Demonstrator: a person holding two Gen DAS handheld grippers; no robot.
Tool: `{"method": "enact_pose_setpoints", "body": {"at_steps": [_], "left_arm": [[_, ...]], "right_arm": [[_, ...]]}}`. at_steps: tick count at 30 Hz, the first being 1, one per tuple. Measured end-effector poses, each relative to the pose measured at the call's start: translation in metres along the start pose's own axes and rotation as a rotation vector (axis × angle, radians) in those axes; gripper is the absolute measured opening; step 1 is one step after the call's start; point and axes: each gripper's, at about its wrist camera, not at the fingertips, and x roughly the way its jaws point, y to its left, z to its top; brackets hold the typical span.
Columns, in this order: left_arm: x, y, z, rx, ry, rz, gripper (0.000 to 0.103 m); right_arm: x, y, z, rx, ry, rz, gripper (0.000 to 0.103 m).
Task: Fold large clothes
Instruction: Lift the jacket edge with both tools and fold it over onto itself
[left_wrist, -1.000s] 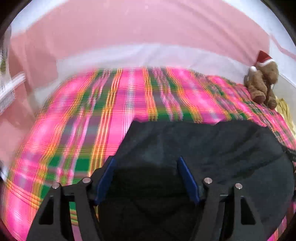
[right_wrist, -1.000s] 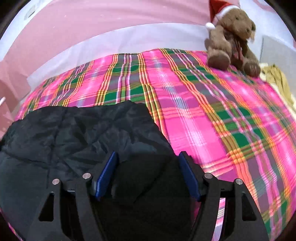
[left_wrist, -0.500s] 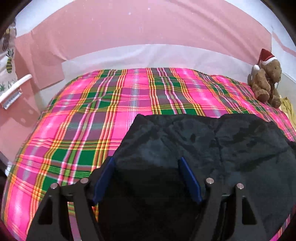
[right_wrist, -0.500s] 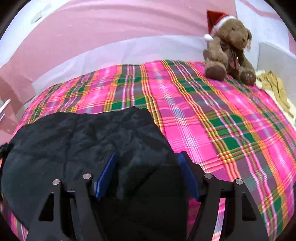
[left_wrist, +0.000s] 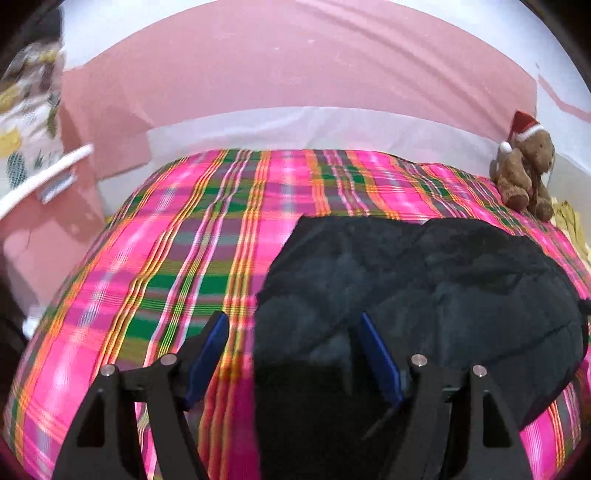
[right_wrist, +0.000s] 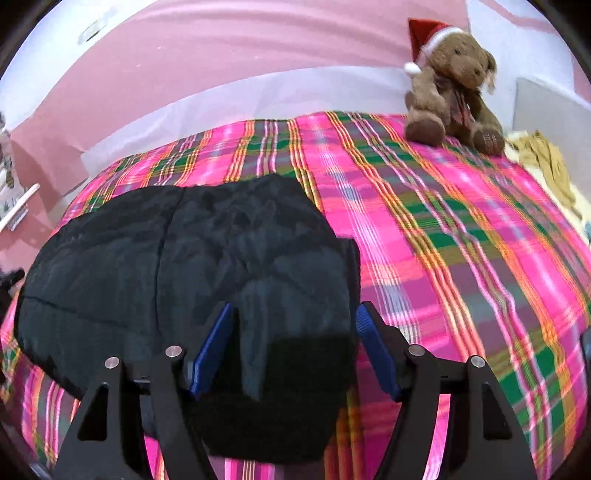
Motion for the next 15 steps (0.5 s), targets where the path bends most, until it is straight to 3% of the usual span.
{"method": "enact_pose_setpoints", "body": {"at_steps": [5,15], "left_arm": [[0.019,0.019,-0.025,-0.063,0.089,-0.033,0.075],[0.060,0.019,-0.016,-0.117,0.151,-0.129,0.076]], "right_arm": [[0.015,-0.011,-0.007,0.054,0.045,0.047,0.070],[0.048,-0.033,0.000,0.169,0.139,0.166,0.076]]}}
